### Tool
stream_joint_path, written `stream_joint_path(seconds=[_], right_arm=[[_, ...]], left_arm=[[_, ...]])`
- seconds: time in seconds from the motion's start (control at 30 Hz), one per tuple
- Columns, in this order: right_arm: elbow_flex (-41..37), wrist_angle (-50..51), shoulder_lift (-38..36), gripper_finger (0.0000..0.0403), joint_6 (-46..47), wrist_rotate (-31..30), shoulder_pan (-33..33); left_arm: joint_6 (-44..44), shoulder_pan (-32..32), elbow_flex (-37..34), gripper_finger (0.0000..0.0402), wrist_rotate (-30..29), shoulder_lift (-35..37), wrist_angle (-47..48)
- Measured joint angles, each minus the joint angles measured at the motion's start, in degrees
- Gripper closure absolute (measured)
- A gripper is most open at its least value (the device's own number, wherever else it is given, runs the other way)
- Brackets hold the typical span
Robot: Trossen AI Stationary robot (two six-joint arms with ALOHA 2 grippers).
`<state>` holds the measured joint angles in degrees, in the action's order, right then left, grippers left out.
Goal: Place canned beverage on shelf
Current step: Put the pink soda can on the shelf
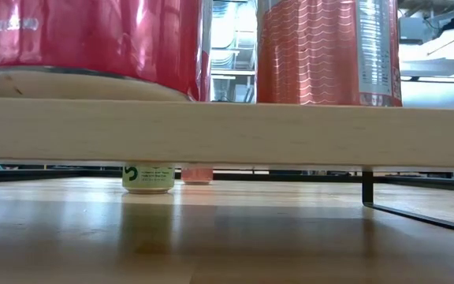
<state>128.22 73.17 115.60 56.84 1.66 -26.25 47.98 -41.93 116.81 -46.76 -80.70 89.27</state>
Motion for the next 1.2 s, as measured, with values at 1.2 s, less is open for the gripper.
stream_joint_path(seconds=[1.2], right_arm=[[0.1,4.3,10.4,0.0099,5.7,2.4,-2.6]], left_arm=[[-2.7,0.0,0.0,0.012,0.0,0.0,0.2]])
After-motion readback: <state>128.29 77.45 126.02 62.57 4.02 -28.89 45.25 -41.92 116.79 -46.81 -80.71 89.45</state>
